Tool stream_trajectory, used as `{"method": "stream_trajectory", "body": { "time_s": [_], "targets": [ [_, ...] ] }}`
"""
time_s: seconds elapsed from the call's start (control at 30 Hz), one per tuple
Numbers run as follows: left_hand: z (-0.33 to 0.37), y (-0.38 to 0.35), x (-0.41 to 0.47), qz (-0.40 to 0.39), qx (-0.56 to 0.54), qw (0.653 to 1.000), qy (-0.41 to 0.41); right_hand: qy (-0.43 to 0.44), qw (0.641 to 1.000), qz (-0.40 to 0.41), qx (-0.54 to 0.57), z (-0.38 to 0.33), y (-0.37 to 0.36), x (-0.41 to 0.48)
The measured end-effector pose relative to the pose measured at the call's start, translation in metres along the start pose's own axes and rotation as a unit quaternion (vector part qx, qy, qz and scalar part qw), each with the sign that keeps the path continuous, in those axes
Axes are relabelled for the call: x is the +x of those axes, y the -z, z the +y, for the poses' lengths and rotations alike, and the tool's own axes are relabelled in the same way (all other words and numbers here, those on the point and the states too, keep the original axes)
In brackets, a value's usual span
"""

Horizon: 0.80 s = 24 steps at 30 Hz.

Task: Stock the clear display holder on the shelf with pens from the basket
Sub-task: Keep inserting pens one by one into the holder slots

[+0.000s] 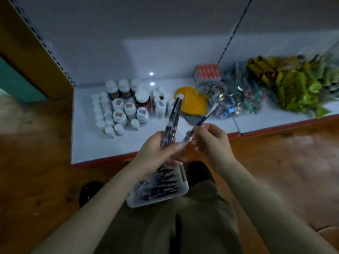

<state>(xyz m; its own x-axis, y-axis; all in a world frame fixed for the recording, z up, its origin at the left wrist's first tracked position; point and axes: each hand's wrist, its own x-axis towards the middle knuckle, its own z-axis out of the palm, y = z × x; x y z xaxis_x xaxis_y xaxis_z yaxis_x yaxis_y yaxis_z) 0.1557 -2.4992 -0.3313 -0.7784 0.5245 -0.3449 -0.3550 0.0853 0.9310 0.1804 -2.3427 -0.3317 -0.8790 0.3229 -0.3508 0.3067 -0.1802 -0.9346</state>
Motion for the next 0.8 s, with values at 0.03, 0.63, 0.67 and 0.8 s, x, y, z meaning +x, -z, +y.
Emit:
{"method": "stream_trajectory", "body": {
  "time_s": [0.03, 0.63, 0.67, 0.8],
  "targets": [
    [0.021, -0.004, -0.006, 0.005, 0.015, 1.0, -0.027, 0.012, 1.0, -0.012, 0.009, -0.022, 0.0, -0.003],
    [0.274, -0.047, -0.067, 0.092, -0.003, 0.957, -0.274, 0.626, 0.695, 0.025, -0.354, -0.267, 0.013, -0.026],
    [0.283, -0.047, -0.066, 0.108, -0.007, 0.955, -0.276, 0.614, 0.713, 0.028, -0.337, -0.28, 0.014, -0.024],
    [0.309, -0.046, -0.059, 0.149, -0.022, 0.953, -0.263, 0.522, 0.806, 0.078, -0.268, -0.337, 0.021, -0.01]
  ]
}}
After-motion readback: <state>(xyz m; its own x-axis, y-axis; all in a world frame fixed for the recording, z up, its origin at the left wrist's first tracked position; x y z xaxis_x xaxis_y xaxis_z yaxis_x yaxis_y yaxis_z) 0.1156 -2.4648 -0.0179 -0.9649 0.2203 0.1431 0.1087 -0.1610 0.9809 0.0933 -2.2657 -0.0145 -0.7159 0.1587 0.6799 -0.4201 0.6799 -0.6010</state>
